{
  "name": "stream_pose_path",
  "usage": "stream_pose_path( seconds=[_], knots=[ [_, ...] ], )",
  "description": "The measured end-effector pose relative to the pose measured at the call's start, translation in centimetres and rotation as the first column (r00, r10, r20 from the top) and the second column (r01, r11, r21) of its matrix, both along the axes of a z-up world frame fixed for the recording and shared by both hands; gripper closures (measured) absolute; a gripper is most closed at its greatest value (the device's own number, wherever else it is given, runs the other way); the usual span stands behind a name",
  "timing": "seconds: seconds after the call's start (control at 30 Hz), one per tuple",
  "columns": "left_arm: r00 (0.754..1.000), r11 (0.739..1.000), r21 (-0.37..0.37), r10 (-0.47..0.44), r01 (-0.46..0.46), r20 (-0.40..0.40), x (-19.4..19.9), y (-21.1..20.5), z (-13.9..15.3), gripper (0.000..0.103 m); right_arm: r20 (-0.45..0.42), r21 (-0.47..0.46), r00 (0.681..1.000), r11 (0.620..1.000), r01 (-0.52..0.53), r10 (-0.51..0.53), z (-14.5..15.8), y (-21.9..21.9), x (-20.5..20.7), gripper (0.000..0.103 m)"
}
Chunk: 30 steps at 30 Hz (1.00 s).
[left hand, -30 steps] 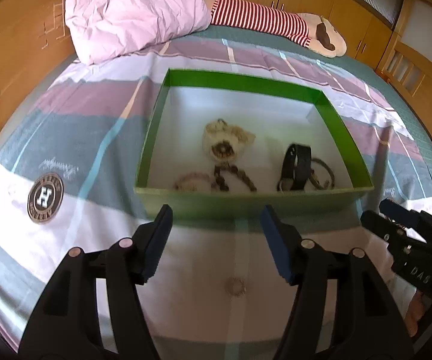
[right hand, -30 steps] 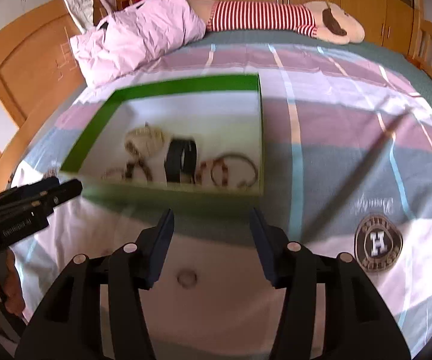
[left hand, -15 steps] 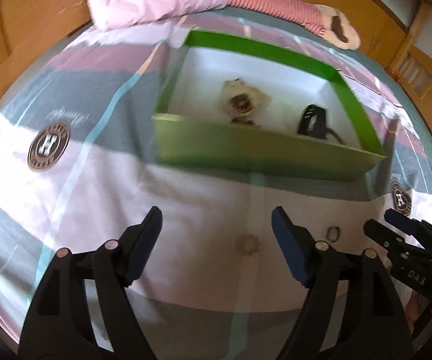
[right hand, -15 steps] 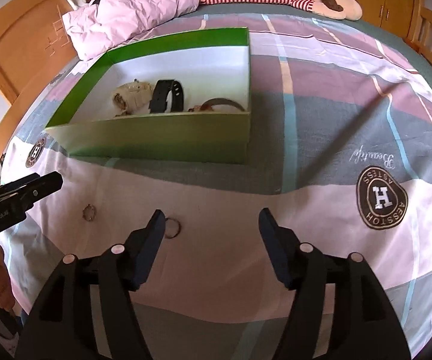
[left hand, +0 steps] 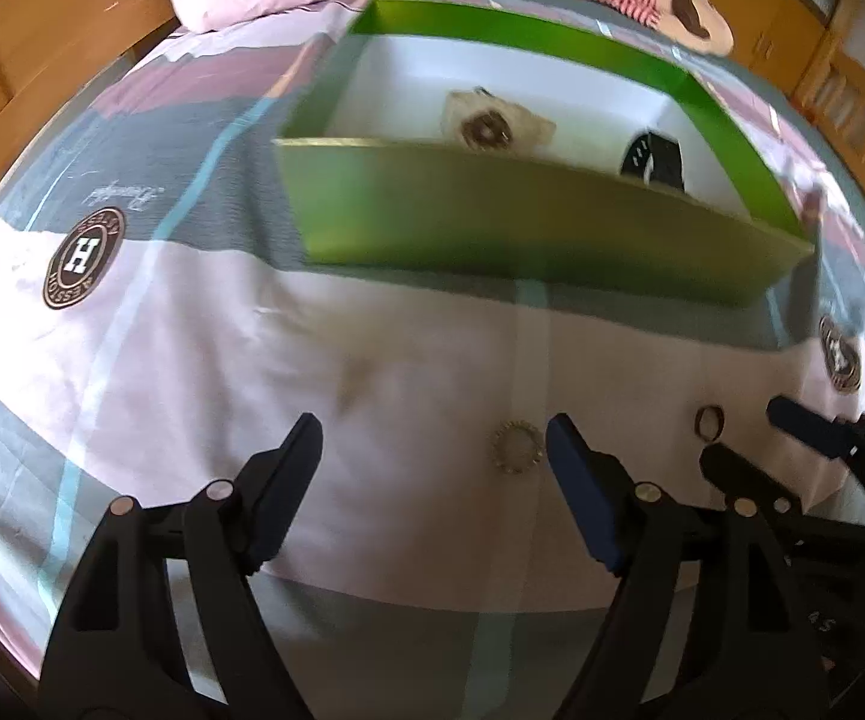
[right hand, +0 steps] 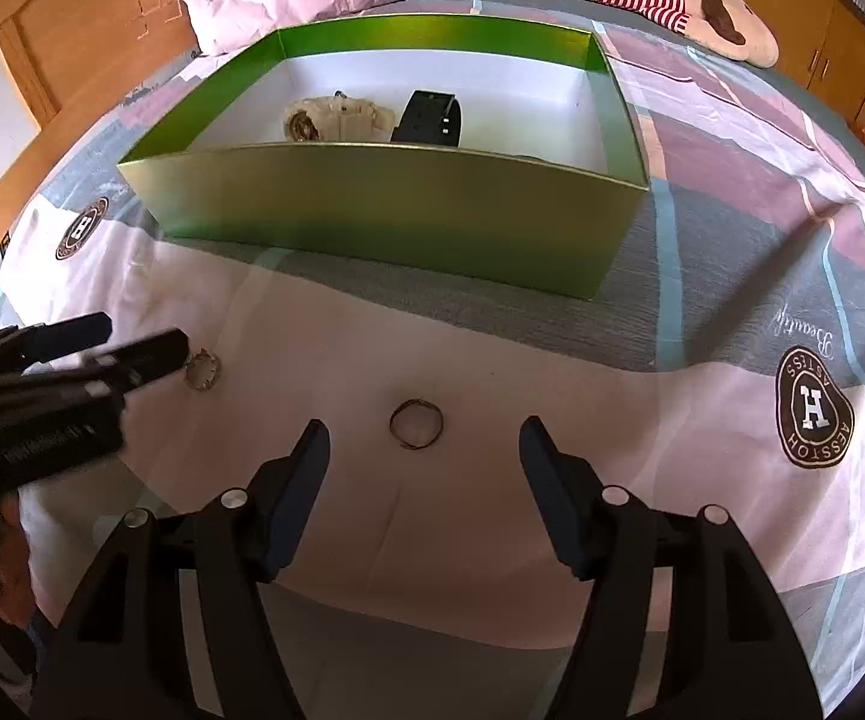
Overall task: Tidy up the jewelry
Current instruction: 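Move both tools toward the two small rings on the sheet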
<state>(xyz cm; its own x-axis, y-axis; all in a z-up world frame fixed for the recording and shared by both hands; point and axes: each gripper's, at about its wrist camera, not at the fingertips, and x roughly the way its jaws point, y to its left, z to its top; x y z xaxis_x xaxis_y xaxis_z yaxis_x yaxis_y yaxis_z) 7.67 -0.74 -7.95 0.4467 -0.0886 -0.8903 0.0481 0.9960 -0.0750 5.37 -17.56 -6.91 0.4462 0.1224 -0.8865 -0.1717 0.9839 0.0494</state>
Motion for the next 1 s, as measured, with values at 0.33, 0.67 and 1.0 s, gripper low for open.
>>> stream_pose_path(
  seconds=[0.33,0.67,1.0],
  knots=[
    [1.000,0.999,0.042,0.002,-0.001,-0.016,-0.3,0.0,-1.7,0.025,-0.008,-0.004,1.000,1.000,0.030,-0.030,0.0,-0.3,-0.1,0.037],
    [0.996,0.996,0.017,0.091,-0.091,-0.010,-0.8,3.1,-1.6,0.025,-0.009,-0.070,0.999,0.997,-0.034,0.034,-1.3,2.3,0.1,0.037],
    [0.996,0.996,0.027,0.085,-0.085,-0.005,-1.1,2.9,-1.9,0.022,0.003,-0.075,0.998,0.996,-0.055,0.056,-1.5,3.2,0.0,0.083]
  ],
)
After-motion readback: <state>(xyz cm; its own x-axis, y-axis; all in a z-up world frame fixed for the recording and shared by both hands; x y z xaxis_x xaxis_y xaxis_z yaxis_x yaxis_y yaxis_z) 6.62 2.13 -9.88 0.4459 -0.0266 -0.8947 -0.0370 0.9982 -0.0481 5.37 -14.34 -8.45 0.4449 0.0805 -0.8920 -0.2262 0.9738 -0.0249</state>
